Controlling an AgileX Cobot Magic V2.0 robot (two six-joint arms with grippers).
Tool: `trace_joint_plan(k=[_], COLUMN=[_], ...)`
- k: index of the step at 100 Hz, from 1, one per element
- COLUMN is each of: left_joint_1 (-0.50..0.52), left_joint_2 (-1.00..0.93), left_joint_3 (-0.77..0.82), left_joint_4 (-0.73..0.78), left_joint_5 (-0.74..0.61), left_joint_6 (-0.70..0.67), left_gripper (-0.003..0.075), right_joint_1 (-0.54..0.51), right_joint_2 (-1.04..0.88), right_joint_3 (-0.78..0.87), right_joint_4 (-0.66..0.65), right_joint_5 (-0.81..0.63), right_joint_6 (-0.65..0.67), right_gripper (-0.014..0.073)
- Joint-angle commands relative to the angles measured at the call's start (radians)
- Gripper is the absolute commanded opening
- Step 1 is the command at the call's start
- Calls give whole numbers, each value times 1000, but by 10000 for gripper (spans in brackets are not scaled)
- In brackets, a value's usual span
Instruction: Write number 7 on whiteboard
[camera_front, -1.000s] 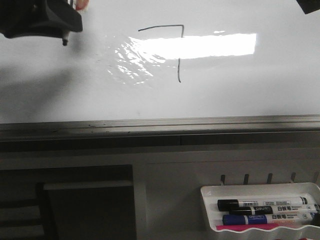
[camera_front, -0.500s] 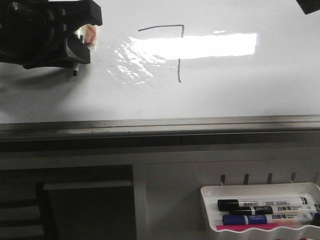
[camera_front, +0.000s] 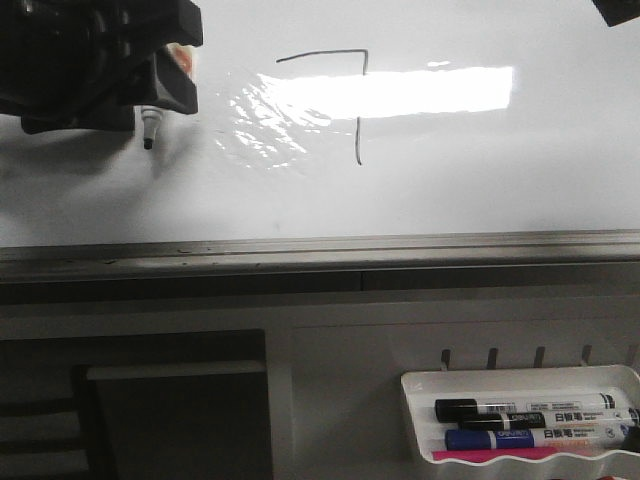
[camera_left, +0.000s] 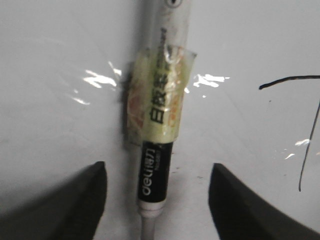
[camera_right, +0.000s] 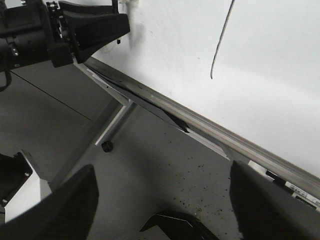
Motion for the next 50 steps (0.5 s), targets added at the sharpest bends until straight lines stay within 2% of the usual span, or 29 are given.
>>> trace_joint_plan(k=[1, 13, 25, 39, 40, 50], left_joint_1=[3, 3, 3, 3, 3, 3], left_joint_2=[-67, -140, -235, -352, -358, -443], left_joint_3=[-33, -33, -33, -33, -33, -33], left_joint_4=[34, 33, 33, 33, 33, 33], left_joint_5=[-46, -24, 24, 89, 96, 143], left_joint_6=[30, 143, 241, 287, 290, 340], left_gripper=[528, 530, 528, 500, 493, 400], right_joint_1=[-5, -5, -5, -5, -5, -5], right_joint_2=[-22, -47, -101, -177, -185, -241], right_joint_3=[-30, -30, -30, -12, -8, 31], right_joint_4=[64, 87, 137, 212, 219, 232], right_joint_5=[-3, 2, -45, -184, -203, -341], right_joint_6=[-4, -4, -4, -7, -10, -33], right_gripper=[488, 466, 381, 164, 125, -48])
